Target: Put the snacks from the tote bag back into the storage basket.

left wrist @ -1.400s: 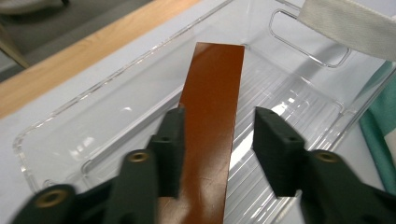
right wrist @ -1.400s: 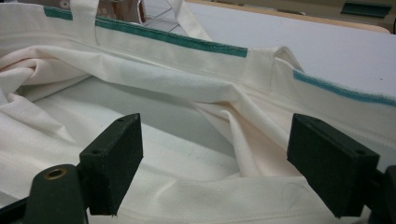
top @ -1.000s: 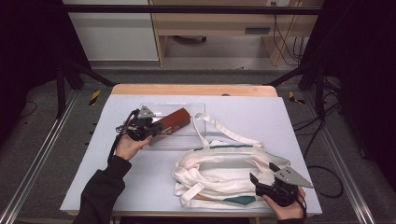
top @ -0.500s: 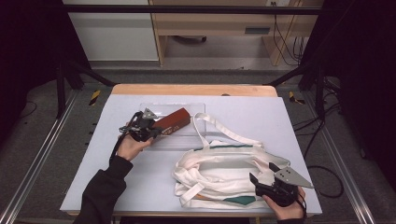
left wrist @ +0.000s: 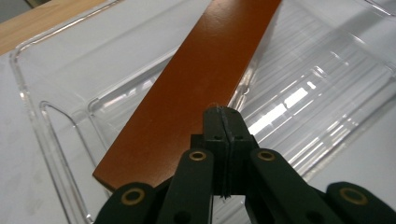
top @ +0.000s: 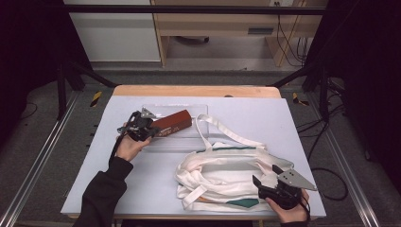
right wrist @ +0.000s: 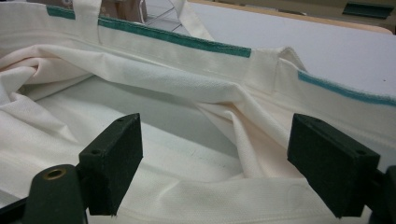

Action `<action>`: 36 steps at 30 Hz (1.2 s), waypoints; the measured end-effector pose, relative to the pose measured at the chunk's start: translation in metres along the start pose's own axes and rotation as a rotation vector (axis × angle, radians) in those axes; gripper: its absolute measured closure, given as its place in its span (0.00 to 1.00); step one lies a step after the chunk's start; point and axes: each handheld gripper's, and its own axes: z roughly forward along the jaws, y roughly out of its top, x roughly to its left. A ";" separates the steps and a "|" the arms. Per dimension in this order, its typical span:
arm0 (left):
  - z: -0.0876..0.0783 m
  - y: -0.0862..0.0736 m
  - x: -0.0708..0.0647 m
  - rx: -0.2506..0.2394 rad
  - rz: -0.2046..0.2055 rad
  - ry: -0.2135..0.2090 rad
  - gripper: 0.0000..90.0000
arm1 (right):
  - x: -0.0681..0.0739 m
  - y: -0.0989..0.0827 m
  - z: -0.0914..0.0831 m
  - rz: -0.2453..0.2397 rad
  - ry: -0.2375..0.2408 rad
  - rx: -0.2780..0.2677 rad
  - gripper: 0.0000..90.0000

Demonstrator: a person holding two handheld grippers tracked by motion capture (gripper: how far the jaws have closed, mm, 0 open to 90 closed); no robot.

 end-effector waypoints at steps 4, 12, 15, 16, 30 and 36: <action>0.001 0.000 0.004 -0.006 -0.039 0.005 1.00 | 0.000 0.000 0.000 0.001 0.001 0.001 0.21; 0.004 0.002 0.007 -0.012 -0.056 0.019 1.00 | 0.000 0.000 0.000 0.003 0.002 0.002 0.21; 0.004 0.002 0.008 -0.013 -0.063 0.023 1.00 | 0.000 0.000 0.000 0.003 0.002 0.001 0.21; 0.004 0.002 0.008 -0.013 -0.064 0.023 1.00 | 0.000 0.000 0.000 0.002 0.003 0.002 0.21; 0.006 0.003 0.011 -0.020 -0.093 0.061 1.00 | 0.000 0.000 0.000 0.002 0.002 0.000 0.20; 0.010 0.006 0.014 -0.022 -0.109 0.087 1.00 | 0.000 0.000 0.000 0.002 0.006 0.001 0.20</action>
